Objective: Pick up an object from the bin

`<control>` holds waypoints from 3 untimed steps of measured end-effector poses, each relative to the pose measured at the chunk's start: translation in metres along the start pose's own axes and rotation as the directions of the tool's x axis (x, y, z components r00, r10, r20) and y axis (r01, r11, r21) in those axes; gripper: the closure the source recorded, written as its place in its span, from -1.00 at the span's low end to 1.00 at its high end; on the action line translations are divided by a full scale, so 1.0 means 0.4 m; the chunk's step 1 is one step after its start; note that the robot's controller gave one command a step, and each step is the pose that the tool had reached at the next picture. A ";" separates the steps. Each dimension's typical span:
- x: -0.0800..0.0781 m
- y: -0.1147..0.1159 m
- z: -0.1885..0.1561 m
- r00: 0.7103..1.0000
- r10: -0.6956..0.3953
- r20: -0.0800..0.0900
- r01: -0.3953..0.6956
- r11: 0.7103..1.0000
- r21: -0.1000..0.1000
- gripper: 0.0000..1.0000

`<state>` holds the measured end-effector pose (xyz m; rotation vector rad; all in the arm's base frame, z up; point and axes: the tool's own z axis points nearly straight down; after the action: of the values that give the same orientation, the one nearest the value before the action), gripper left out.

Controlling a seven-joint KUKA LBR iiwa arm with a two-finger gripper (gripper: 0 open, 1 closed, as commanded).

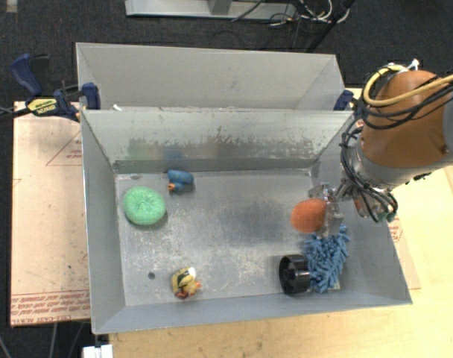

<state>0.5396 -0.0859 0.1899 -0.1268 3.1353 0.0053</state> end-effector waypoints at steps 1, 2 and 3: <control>0.000 0.000 0.000 1.000 0.000 0.000 0.000 1.000 0.000 1.00; 0.011 0.003 -0.290 0.999 0.043 0.004 -0.043 0.999 0.000 1.00; 0.011 0.002 -0.290 0.999 0.044 0.004 -0.044 0.999 0.000 1.00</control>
Offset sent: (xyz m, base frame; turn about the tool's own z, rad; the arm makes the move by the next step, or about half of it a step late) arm -0.0060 0.0000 0.1156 0.0426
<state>0.5347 -0.0858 0.3057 -0.0573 3.1334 0.0061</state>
